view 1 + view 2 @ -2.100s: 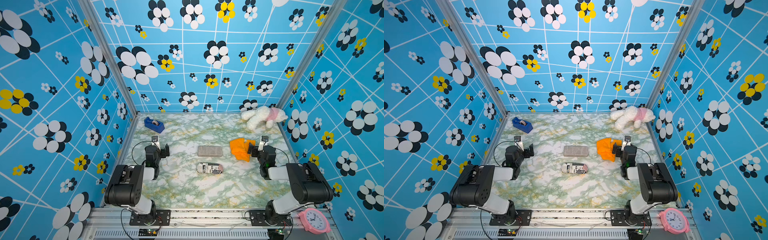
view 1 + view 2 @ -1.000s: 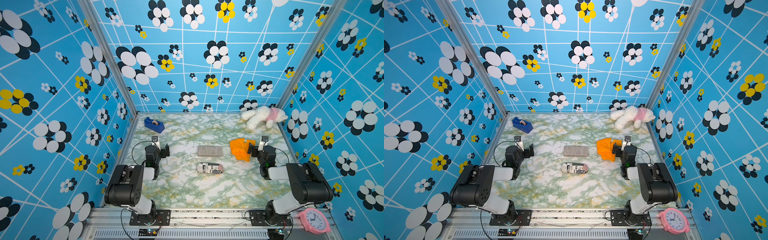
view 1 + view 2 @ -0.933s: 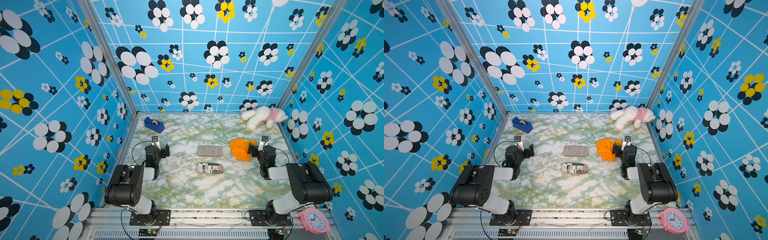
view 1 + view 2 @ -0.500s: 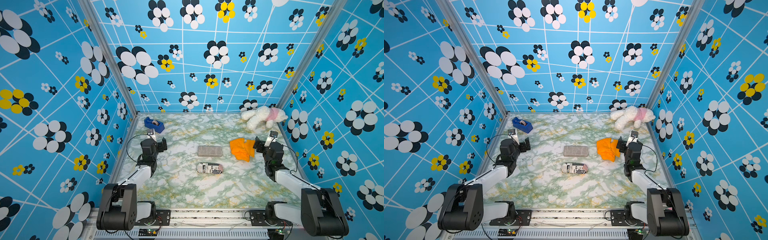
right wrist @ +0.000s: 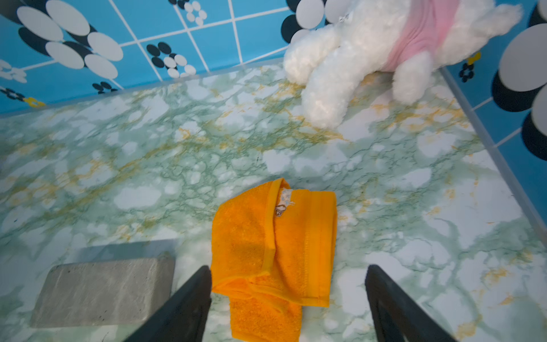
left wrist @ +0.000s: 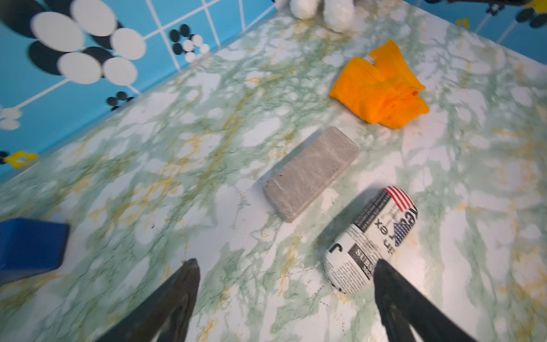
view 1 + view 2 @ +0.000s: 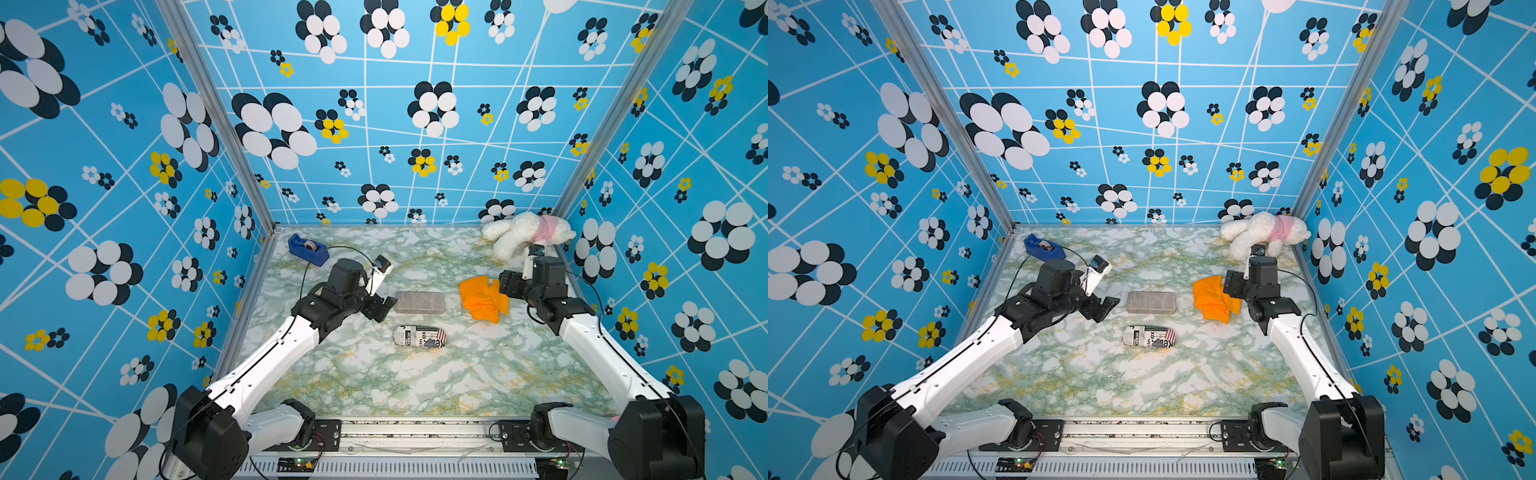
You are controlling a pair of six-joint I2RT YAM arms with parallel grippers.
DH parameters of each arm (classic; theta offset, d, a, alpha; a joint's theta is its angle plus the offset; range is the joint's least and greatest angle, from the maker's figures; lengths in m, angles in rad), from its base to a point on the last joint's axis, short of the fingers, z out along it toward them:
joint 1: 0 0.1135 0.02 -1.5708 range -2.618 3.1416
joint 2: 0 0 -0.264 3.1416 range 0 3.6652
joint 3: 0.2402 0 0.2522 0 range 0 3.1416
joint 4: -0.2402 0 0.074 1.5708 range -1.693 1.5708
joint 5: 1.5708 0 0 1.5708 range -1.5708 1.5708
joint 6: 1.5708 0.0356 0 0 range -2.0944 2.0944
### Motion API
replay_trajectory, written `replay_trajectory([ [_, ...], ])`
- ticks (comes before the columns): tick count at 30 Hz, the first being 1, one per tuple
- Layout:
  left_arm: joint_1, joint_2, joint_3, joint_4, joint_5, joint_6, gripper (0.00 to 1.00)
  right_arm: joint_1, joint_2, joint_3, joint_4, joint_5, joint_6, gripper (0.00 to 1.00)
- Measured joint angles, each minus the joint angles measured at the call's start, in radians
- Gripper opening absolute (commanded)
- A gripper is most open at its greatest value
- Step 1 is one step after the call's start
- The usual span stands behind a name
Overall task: Wipe the eyeglass case
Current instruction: Pick up the eyeglass case from the center of the board.
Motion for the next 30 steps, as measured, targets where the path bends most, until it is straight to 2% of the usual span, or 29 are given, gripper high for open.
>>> replay_trajectory([
  [5, -0.084, 0.128, 0.071, -0.163, 0.100, 0.243, 0.84, 0.106, 0.144, 0.153, -0.090, -0.009, 0.000, 0.85],
  [8, -0.134, 0.204, 0.108, -0.255, 0.124, 0.386, 0.85, 0.134, 0.161, 0.161, -0.093, -0.009, 0.001, 0.86],
  [12, -0.152, 0.292, 0.139, -0.301, 0.129, 0.496, 0.87, 0.136, 0.170, 0.161, -0.095, -0.019, 0.002, 0.87],
  [13, -0.152, 0.307, 0.143, -0.304, 0.130, 0.513, 0.87, 0.136, 0.172, 0.161, -0.095, -0.027, 0.002, 0.88],
  [14, -0.152, 0.333, 0.146, -0.303, 0.130, 0.532, 0.88, 0.136, 0.175, 0.161, -0.095, -0.036, 0.003, 0.93],
  [16, -0.151, 0.370, 0.150, -0.299, 0.131, 0.560, 0.87, 0.136, 0.179, 0.158, -0.094, -0.051, 0.006, 0.95],
  [23, -0.145, 0.500, 0.206, -0.295, 0.143, 0.605, 0.85, 0.136, 0.183, 0.138, -0.084, -0.091, 0.016, 0.95],
  [30, -0.135, 0.548, 0.208, -0.256, 0.148, 0.605, 0.85, 0.136, 0.194, 0.138, -0.075, -0.117, 0.016, 0.95],
])
